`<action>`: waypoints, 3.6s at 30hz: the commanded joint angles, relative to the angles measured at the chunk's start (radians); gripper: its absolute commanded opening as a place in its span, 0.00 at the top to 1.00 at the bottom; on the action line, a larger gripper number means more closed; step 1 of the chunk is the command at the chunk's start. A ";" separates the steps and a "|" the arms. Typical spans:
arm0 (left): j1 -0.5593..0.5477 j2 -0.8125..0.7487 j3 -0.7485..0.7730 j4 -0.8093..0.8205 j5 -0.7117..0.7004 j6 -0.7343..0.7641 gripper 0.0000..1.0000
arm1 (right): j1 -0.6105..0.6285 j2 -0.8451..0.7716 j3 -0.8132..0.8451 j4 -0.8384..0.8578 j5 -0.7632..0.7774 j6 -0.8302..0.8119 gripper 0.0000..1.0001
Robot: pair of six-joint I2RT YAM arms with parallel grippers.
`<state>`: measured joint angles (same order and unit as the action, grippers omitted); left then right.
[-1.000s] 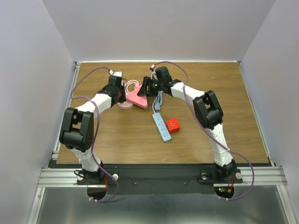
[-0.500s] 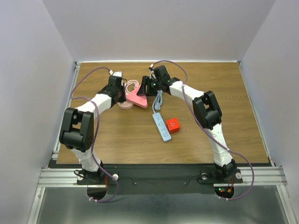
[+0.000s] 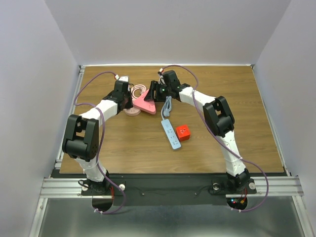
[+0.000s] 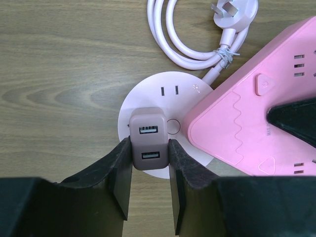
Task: Insert the plug
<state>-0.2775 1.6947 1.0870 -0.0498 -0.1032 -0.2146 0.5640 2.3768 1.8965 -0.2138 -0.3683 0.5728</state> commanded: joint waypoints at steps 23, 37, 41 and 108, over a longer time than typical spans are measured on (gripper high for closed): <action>-0.043 -0.052 -0.019 -0.024 0.149 -0.031 1.00 | 0.063 0.085 -0.209 -0.193 0.237 -0.133 0.93; -0.043 -0.050 -0.010 -0.038 0.140 -0.031 1.00 | 0.062 0.018 -0.070 -0.190 0.163 -0.128 0.22; -0.043 -0.050 -0.009 -0.041 0.140 -0.029 1.00 | 0.062 0.018 -0.054 -0.184 0.109 -0.114 0.09; -0.235 0.022 0.253 0.073 0.088 -0.022 0.09 | -0.269 -0.835 -0.655 -0.142 0.305 -0.126 0.00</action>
<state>-0.4587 1.6104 1.2739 0.0257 -0.0921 -0.2508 0.3050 1.6066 1.2549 -0.3767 -0.0921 0.4347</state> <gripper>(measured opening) 0.913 0.999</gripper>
